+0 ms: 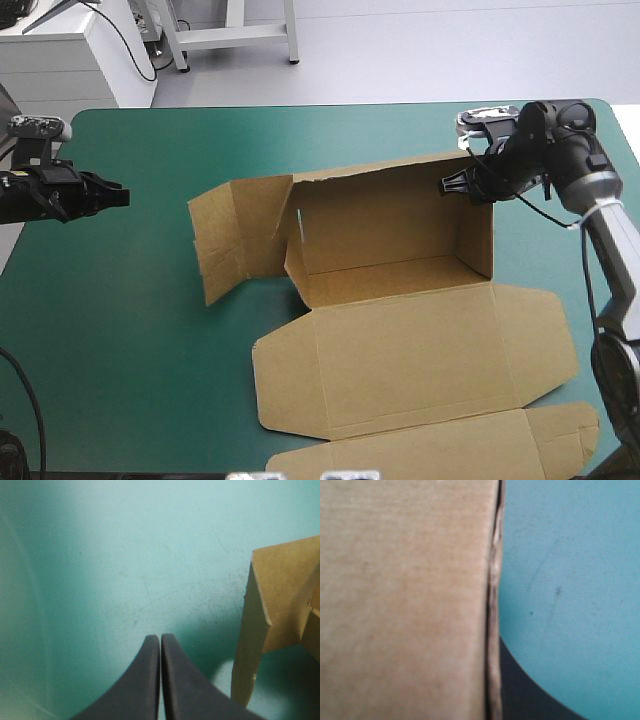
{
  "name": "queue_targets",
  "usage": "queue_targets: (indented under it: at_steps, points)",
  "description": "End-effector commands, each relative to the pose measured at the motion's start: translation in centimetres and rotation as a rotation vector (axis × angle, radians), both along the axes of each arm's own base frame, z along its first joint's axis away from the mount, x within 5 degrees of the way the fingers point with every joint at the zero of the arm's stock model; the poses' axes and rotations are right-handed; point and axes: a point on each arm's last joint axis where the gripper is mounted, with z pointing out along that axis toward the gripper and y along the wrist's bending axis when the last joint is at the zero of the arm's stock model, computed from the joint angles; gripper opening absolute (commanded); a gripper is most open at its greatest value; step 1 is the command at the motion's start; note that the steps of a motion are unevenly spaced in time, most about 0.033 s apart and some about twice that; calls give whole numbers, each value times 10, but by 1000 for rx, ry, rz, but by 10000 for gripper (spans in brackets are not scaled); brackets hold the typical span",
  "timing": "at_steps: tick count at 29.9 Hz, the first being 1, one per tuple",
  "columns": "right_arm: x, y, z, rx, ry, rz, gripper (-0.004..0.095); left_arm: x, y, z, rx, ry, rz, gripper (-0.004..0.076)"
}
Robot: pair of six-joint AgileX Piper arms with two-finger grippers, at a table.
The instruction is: Fold the box
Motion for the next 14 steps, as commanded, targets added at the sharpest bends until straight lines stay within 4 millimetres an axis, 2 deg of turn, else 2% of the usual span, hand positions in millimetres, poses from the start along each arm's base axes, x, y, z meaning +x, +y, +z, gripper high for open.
queue_targets:
  at_steps: [1, 4, 7, 11, 14]
  points:
    - [-32, 0, 27, 73, -45, -14, 0, -7, -4, 20, -20, -98, 16, -8]
    - [-44, 1, 6, 93, 43, -24, 0, -7, -4, 20, -20, -100, 18, -8]
    - [-48, 0, -13, 84, 105, -27, 0, -7, -4, 20, -20, -100, 18, -8]
    - [-40, 2, -23, 81, 124, -29, 0, -7, -5, 21, -40, -103, 12, -8]
    - [-26, 3, -27, 78, 111, -30, 0, -7, -6, 22, -52, -106, 10, -8]
